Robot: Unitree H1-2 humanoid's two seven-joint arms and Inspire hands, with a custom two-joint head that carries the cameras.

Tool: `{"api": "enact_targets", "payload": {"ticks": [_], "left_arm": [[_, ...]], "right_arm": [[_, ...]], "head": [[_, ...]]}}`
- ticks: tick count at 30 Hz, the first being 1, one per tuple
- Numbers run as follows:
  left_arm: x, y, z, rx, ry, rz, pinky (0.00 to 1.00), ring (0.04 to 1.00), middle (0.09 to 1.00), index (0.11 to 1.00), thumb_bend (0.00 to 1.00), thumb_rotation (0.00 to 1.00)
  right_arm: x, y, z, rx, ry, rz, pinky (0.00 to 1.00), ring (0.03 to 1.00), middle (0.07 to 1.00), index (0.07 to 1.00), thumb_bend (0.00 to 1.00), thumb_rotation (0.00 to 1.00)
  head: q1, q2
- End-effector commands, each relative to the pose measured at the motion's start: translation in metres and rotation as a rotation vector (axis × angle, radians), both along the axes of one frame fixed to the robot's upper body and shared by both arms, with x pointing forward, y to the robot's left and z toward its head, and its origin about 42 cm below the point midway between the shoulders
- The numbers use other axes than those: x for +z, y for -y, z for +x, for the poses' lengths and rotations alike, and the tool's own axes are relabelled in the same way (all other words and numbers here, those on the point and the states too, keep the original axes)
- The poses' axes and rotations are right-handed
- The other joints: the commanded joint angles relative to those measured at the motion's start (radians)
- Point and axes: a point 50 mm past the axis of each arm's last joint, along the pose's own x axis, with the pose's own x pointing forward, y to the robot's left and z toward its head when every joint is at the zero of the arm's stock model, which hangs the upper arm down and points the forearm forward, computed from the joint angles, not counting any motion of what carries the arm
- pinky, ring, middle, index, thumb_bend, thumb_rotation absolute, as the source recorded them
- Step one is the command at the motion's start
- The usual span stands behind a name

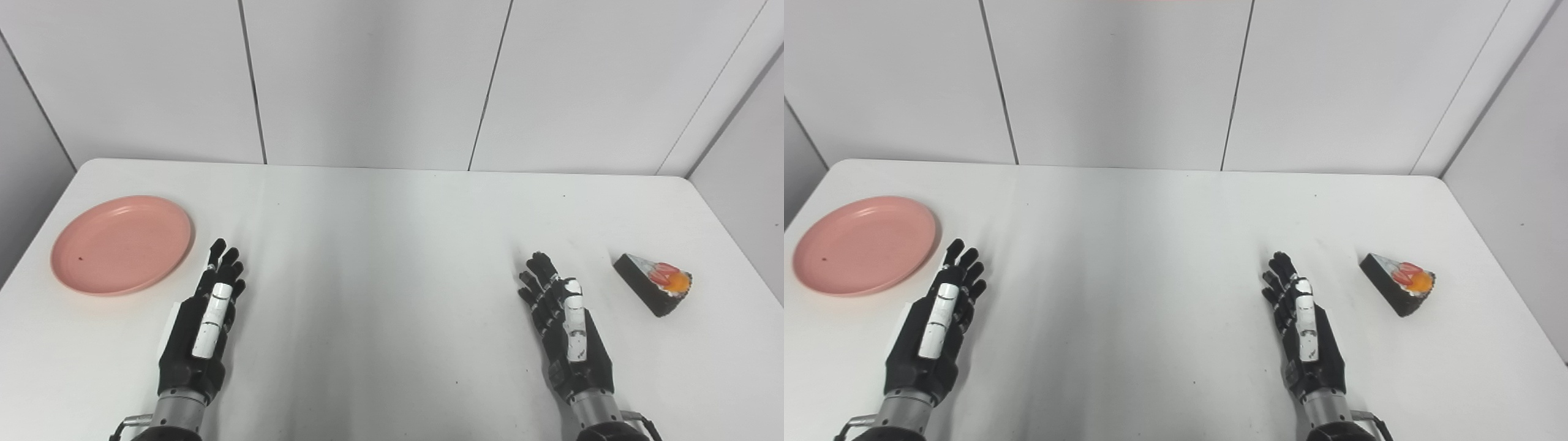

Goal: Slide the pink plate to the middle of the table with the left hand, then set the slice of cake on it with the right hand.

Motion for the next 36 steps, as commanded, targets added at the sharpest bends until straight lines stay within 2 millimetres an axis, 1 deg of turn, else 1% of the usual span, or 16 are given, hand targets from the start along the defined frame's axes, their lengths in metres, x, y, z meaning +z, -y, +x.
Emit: {"api": "enact_targets", "payload": {"ticks": [1, 3, 4, 5, 7, 10, 12, 13, 14, 15, 18, 21, 24, 25, 29, 36], "left_arm": [[0.010, 0.002, 0.003, -0.015, 0.078, 0.014, 1.00, 0.998, 1.000, 1.000, 0.86, 0.80], [0.008, 0.003, 0.004, -0.014, 0.076, 0.017, 1.00, 0.996, 1.000, 1.000, 0.85, 0.81], [0.006, 0.004, 0.004, -0.014, 0.075, 0.019, 1.00, 0.995, 1.000, 1.000, 0.85, 0.81], [0.005, 0.005, 0.004, -0.014, 0.075, 0.020, 1.00, 0.994, 1.000, 1.000, 0.84, 0.81], [0.001, 0.007, 0.004, -0.009, 0.069, 0.018, 1.00, 0.989, 1.000, 1.000, 0.81, 0.81], [-0.004, 0.011, 0.005, -0.007, 0.065, 0.021, 1.00, 0.985, 1.000, 1.000, 0.78, 0.82], [-0.008, 0.013, 0.006, -0.008, 0.065, 0.021, 1.00, 0.984, 1.000, 1.000, 0.77, 0.82], [-0.010, 0.014, 0.007, -0.009, 0.066, 0.021, 1.00, 0.986, 1.000, 1.000, 0.77, 0.82], [-0.011, 0.015, 0.007, -0.010, 0.067, 0.022, 1.00, 0.986, 1.000, 1.000, 0.76, 0.82], [-0.013, 0.017, 0.007, -0.012, 0.068, 0.023, 1.00, 0.988, 1.000, 1.000, 0.76, 0.83], [-0.017, 0.020, 0.007, -0.020, 0.073, 0.037, 1.00, 0.992, 1.000, 1.000, 0.73, 0.86], [-0.023, 0.022, 0.007, -0.025, 0.076, 0.053, 1.00, 0.990, 1.000, 1.000, 0.72, 0.88], [-0.027, 0.023, 0.007, -0.024, 0.075, 0.062, 1.00, 0.986, 1.000, 1.000, 0.71, 0.88], [-0.028, 0.024, 0.007, -0.023, 0.075, 0.064, 1.00, 0.985, 1.000, 1.000, 0.71, 0.88], [-0.032, 0.025, 0.007, -0.020, 0.073, 0.063, 1.00, 0.982, 1.000, 1.000, 0.71, 0.89], [-0.035, 0.027, 0.008, -0.018, 0.072, 0.061, 1.00, 0.990, 1.000, 1.000, 0.69, 0.90]], "right_arm": [[0.014, 0.000, 0.004, -0.003, 0.088, 0.001, 0.96, 0.941, 0.944, 0.914, 0.84, 0.97], [0.011, 0.002, 0.005, 0.000, 0.086, -0.002, 0.97, 0.943, 0.946, 0.918, 0.83, 0.98], [0.009, 0.003, 0.005, 0.002, 0.083, -0.003, 0.97, 0.944, 0.948, 0.921, 0.83, 0.98], [0.009, 0.004, 0.004, 0.002, 0.081, -0.004, 0.97, 0.945, 0.949, 0.923, 0.83, 0.98], [0.005, 0.007, 0.005, 0.007, 0.081, -0.002, 0.99, 0.957, 0.961, 0.937, 0.82, 0.99], [-0.001, 0.012, 0.006, 0.003, 0.081, 0.001, 0.98, 0.952, 0.956, 0.931, 0.82, 0.97], [-0.005, 0.015, 0.007, 0.002, 0.082, -0.007, 0.99, 0.953, 0.956, 0.931, 0.82, 0.97], [-0.007, 0.017, 0.008, 0.003, 0.083, -0.011, 0.98, 0.949, 0.953, 0.928, 0.82, 0.98], [-0.009, 0.019, 0.008, 0.003, 0.084, -0.015, 0.98, 0.949, 0.953, 0.930, 0.81, 0.98], [-0.011, 0.020, 0.008, 0.003, 0.081, -0.017, 0.99, 0.956, 0.958, 0.938, 0.81, 0.99], [-0.015, 0.024, 0.008, 0.005, 0.077, -0.015, 1.00, 0.971, 0.970, 0.951, 0.80, 1.00], [-0.018, 0.027, 0.008, 0.006, 0.074, -0.012, 1.00, 0.971, 0.972, 0.956, 0.80, 1.00], [-0.021, 0.028, 0.007, 0.002, 0.072, -0.009, 1.00, 0.963, 0.968, 0.955, 0.80, 1.00], [-0.022, 0.028, 0.007, 0.001, 0.070, -0.007, 1.00, 0.962, 0.968, 0.955, 0.80, 1.00], [-0.025, 0.029, 0.006, -0.001, 0.063, 0.002, 1.00, 0.958, 0.960, 0.950, 0.77, 1.00], [-0.026, 0.029, 0.007, 0.004, 0.051, 0.010, 1.00, 0.962, 0.967, 0.953, 0.78, 1.00]], "head": [[0.002, 0.000], [0.014, -0.014], [0.026, -0.028], [0.026, -0.028], [0.049, -0.053], [0.070, -0.076], [0.084, -0.090], [0.098, -0.106], [0.098, -0.106], [0.113, -0.119], [0.132, -0.135], [0.152, -0.161], [0.163, -0.172], [0.170, -0.181], [0.178, -0.197], [0.176, -0.208]]}}
